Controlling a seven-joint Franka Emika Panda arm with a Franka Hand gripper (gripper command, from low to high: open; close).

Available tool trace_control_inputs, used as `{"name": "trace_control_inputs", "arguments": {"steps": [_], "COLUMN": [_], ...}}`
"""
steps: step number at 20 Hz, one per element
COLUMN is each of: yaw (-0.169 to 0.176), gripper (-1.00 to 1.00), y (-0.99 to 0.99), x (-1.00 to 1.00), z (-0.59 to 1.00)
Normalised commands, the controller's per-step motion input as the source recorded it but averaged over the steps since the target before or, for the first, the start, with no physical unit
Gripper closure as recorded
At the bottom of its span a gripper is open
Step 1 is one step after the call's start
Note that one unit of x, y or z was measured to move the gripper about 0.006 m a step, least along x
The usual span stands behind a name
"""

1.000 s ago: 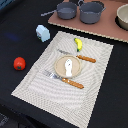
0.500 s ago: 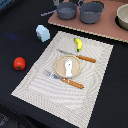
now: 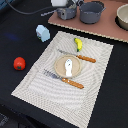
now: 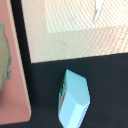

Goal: Interact with the objects in diverse but meaningful ways.

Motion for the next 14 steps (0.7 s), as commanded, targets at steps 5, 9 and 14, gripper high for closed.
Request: {"name": "trace_control_inputs", "arguments": {"steps": [5,9,14], "yaw": [-0.061,-0.066,-0.074], "gripper": [-1.00,-1.00,-1.00], "y": [-0.61,-0.60,-0.48], "x": [0.64,0.61,0.51], "z": [-0.15,-0.11,-0.17]}}
